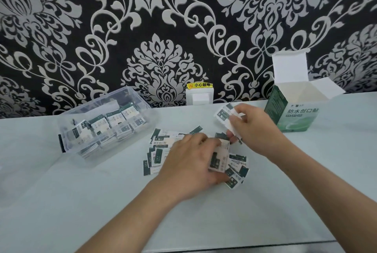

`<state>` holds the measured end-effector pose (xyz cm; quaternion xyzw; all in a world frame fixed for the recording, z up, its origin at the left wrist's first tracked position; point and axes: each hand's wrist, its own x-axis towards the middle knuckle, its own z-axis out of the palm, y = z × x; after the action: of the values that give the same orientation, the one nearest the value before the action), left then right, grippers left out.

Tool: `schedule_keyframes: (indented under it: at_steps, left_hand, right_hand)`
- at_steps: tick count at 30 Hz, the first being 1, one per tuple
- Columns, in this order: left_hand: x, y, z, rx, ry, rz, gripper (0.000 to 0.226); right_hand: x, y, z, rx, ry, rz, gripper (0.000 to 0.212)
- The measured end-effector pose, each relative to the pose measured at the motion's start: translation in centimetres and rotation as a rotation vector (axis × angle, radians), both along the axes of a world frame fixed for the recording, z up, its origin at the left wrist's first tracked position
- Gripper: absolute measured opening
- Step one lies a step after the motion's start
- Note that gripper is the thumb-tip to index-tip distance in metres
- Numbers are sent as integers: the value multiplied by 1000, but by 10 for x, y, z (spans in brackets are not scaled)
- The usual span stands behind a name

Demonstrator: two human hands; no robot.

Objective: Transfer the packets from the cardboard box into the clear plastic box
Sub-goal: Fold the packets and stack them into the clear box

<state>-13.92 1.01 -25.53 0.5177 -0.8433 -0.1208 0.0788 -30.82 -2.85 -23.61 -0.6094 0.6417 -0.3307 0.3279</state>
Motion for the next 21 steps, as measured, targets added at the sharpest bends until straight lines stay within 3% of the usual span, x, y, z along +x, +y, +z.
schedule_keyframes:
  at_steps: [4,9,13,15,18,21]
  left_hand:
    - [3,-7,4,146,155,104,62]
    - [1,-5,4,183,253,129,43]
    - [-2,-7,10,307,429,163,16]
    - [-2,-9,11,343,506,148,26]
    - [-2,-9,10,204,404,185,18]
    - [1,-8,7,91,319,212,30]
  right_hand:
    - [1,8,-9,44,105,104,11]
    - [7,14,-14,15,205,159,23]
    - [8,14,-16,37,79,161,23]
    - [7,14,-16,46,47,179,22]
    - [4,15,-15,45,39,176,18]
    - [-5,19,-4,57,207,157,29]
